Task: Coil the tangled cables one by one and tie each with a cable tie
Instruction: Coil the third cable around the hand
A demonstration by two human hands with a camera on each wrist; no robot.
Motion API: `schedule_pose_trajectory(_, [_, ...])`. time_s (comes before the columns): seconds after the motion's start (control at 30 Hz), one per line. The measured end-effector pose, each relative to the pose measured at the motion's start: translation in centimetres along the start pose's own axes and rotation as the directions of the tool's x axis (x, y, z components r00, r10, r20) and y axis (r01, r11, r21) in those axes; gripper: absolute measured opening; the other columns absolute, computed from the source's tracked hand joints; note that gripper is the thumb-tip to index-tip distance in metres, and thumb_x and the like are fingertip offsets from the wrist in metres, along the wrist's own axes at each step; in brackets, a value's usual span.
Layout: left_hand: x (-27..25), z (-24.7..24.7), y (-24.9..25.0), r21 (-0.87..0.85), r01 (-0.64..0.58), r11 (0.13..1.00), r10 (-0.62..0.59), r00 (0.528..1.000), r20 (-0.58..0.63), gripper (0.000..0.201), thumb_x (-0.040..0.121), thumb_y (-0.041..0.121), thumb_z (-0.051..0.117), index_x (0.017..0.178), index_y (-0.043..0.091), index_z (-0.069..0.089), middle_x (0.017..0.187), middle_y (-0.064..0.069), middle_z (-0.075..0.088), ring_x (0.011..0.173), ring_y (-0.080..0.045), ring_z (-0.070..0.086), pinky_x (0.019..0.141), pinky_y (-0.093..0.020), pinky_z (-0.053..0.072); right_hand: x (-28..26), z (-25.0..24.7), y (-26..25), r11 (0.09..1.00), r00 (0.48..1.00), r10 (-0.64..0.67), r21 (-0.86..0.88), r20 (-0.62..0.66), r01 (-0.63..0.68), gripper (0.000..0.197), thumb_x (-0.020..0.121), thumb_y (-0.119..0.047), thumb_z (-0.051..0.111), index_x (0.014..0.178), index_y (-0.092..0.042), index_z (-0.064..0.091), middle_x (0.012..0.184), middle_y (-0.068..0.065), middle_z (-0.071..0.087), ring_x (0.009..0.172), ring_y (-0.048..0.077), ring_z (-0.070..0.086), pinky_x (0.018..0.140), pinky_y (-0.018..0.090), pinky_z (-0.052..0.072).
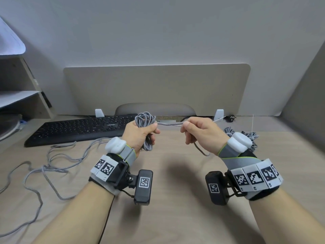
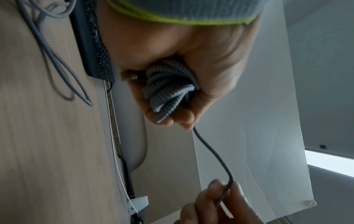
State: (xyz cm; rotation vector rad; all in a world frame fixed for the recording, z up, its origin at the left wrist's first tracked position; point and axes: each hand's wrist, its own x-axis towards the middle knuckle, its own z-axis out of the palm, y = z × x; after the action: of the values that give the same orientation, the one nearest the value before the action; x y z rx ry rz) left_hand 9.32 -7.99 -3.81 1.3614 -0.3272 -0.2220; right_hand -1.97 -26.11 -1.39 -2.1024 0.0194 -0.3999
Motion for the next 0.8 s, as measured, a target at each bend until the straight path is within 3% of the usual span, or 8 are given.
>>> schedule_pose_trajectory(0.1, [0.0, 0.3, 0.1, -0.071, -0.012, 0.997, 0.008, 0.998, -0.061, 0.025, 0.092, 0.004, 0.064, 0.069, 0.006, 0.054, 0.055, -0.006, 0.054, 0.038, -0.011, 0.045, 0.044, -0.028, 0.051, -0.3, 0.1, -0.2, 1.000, 0.994, 0.013, 0.026, 0.108, -0.016, 0.027, 0.093, -0.032, 0.053, 0.076, -0.013, 0.062, 0.060, 0.009, 0.064, 0.060, 0.026, 0.058, 0.063, 0.049, 0.049])
schedule_pose_trajectory(0.17, [0.0, 0.4, 0.2, -0.143, -0.014, 0.990, 0.003, 0.997, -0.076, 0.025, 0.093, 0.004, 0.062, 0.070, 0.005, 0.053, 0.054, -0.005, 0.052, 0.039, -0.012, 0.042, 0.054, -0.036, 0.059, -0.5, 0.6, -0.2, 0.999, 0.982, 0.047, -0.033, 0.184, -0.041, 0.025, 0.091, -0.033, 0.056, 0.075, -0.015, 0.064, 0.059, 0.010, 0.064, 0.057, 0.022, 0.055, 0.058, 0.037, 0.044])
schedule_pose_trajectory(0.23, [-0.3, 0.7, 0.2, -0.166, -0.022, 0.986, 0.015, 0.999, -0.044, 0.022, 0.093, 0.005, 0.062, 0.073, 0.004, 0.053, 0.058, -0.006, 0.052, 0.040, -0.013, 0.042, 0.049, -0.034, 0.055, -0.6, 1.3, -0.2, 0.988, 0.970, 0.088, -0.144, 0.226, -0.057, 0.023, 0.093, -0.026, 0.058, 0.078, -0.012, 0.065, 0.059, 0.010, 0.062, 0.054, 0.016, 0.051, 0.055, 0.029, 0.043])
schedule_pose_trajectory(0.3, [-0.8, 1.0, 0.1, -0.153, -0.031, 0.988, 0.036, 0.999, 0.029, 0.017, 0.093, 0.004, 0.062, 0.078, 0.002, 0.056, 0.064, -0.008, 0.056, 0.041, -0.012, 0.042, 0.043, -0.028, 0.046, -0.7, 2.0, -0.1, 0.976, 0.959, 0.107, -0.209, 0.261, -0.052, 0.020, 0.092, -0.024, 0.059, 0.077, -0.014, 0.066, 0.059, 0.009, 0.062, 0.055, 0.018, 0.053, 0.059, 0.037, 0.049])
schedule_pose_trajectory(0.4, [-1.4, 1.8, -0.1, -0.136, -0.025, 0.990, 0.042, 0.991, 0.124, 0.009, 0.091, 0.001, 0.062, 0.084, 0.002, 0.057, 0.068, -0.005, 0.061, 0.042, -0.012, 0.042, 0.044, -0.027, 0.044, -0.6, 2.0, 0.2, 0.975, 0.967, 0.113, -0.214, 0.228, -0.063, 0.017, 0.092, -0.018, 0.057, 0.079, -0.018, 0.067, 0.059, 0.011, 0.062, 0.056, 0.020, 0.053, 0.066, 0.042, 0.052])
schedule_pose_trajectory(0.53, [-1.4, 2.1, -0.8, -0.129, 0.021, 0.991, 0.000, 0.988, 0.155, 0.023, 0.088, 0.000, 0.066, 0.079, 0.012, 0.048, 0.062, -0.001, 0.046, 0.042, -0.013, 0.041, 0.046, -0.028, 0.045, -0.1, 0.9, 0.3, 0.994, 0.993, 0.075, -0.089, 0.093, -0.067, 0.016, 0.093, -0.014, 0.057, 0.080, -0.012, 0.067, 0.055, 0.006, 0.059, 0.053, 0.017, 0.053, 0.066, 0.044, 0.051])
schedule_pose_trajectory(0.63, [-1.7, 2.6, -1.2, -0.121, 0.045, 0.992, -0.026, 0.987, 0.156, 0.012, 0.087, 0.002, 0.068, 0.084, 0.006, 0.057, 0.075, -0.010, 0.060, 0.044, -0.014, 0.047, 0.047, -0.028, 0.049, -0.1, 0.8, -0.1, 0.998, 0.998, 0.039, -0.057, 0.045, -0.036, 0.016, 0.093, -0.015, 0.058, 0.082, -0.009, 0.068, 0.054, 0.005, 0.056, 0.050, 0.016, 0.050, 0.061, 0.035, 0.045])
schedule_pose_trajectory(0.8, [-1.9, 3.3, -1.4, -0.219, 0.080, 0.972, -0.050, 0.989, 0.137, 0.009, 0.087, 0.009, 0.068, 0.085, 0.007, 0.060, 0.069, -0.008, 0.065, 0.046, -0.015, 0.052, 0.052, -0.028, 0.050, -0.5, 1.5, -0.5, 0.996, 0.993, 0.024, -0.090, 0.113, -0.014, 0.019, 0.093, -0.019, 0.059, 0.079, -0.013, 0.070, 0.051, 0.003, 0.053, 0.046, 0.014, 0.047, 0.055, 0.026, 0.040])
